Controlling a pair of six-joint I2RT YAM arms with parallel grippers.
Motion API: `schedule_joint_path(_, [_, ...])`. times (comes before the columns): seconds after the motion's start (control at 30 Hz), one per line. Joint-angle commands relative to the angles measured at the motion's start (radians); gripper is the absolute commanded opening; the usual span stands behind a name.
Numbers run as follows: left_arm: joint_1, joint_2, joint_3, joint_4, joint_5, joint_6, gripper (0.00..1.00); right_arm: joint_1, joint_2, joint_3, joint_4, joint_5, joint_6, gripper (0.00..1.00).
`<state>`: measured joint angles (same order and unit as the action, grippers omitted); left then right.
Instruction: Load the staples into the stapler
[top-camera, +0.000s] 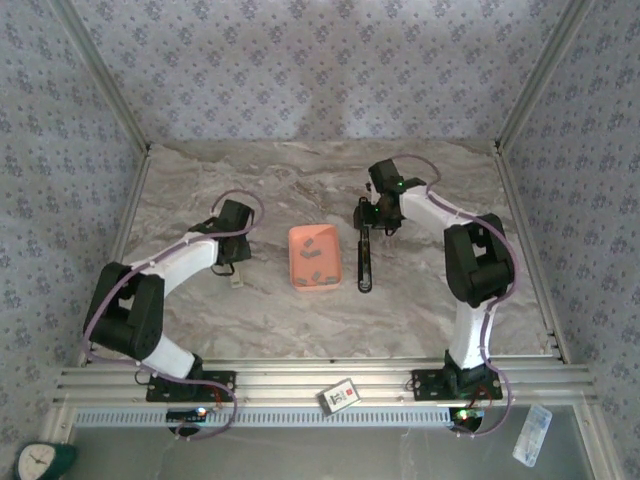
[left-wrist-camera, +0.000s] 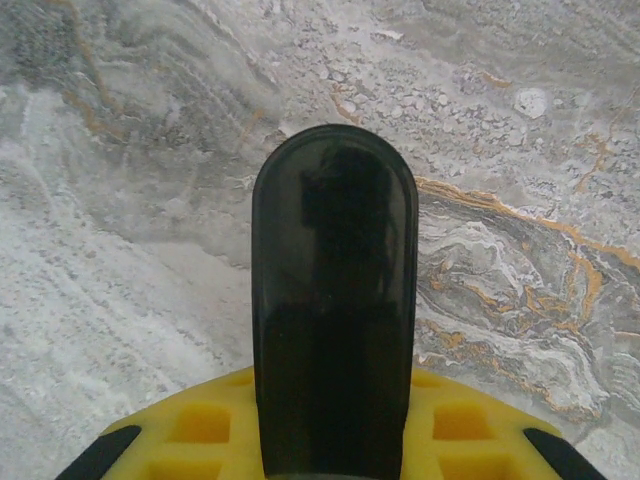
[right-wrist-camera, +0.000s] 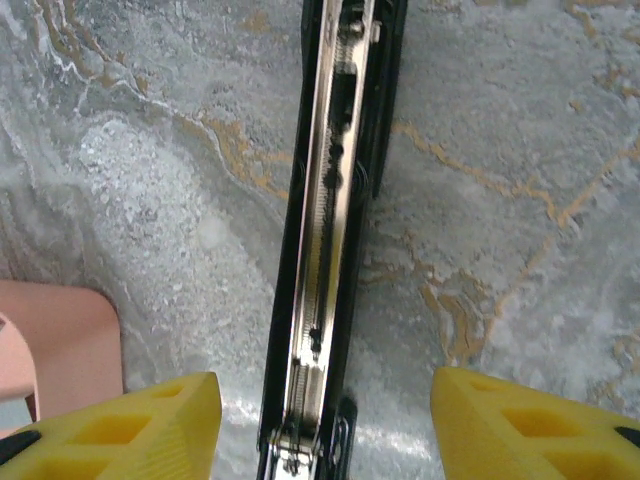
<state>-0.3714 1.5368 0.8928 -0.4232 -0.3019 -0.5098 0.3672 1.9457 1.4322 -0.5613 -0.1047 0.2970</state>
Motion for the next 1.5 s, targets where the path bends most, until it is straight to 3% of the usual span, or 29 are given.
schedule_joint_path(0.0, [0.012,0.021,0.015,0.041,0.019,-0.012,0.17,-0.011,0.047,0.059,-0.03,-0.008,-0.027,0.59])
schedule_joint_path(0.4, [0.015,0.005,0.074,-0.008,0.03,0.013,0.41,-0.026,0.204,0.233,-0.067,0.0,-0.059,0.59])
schedule_joint_path(0.8, [0.017,-0.139,0.106,-0.081,-0.016,0.026,0.45,-0.027,0.363,0.406,-0.122,0.062,-0.099,0.51])
schedule_joint_path(0.97, [0.017,-0.168,0.108,-0.084,-0.022,0.038,0.45,-0.025,0.383,0.421,-0.121,0.074,-0.099,0.38])
schedule_joint_path(1.13, [0.017,-0.198,0.109,-0.08,-0.01,0.045,0.46,-0.024,0.314,0.357,-0.07,0.073,-0.102,0.25])
schedule_joint_path(1.47, [0.017,-0.284,0.086,-0.027,0.091,0.108,0.5,-0.026,0.003,0.071,0.132,-0.026,-0.138,0.17])
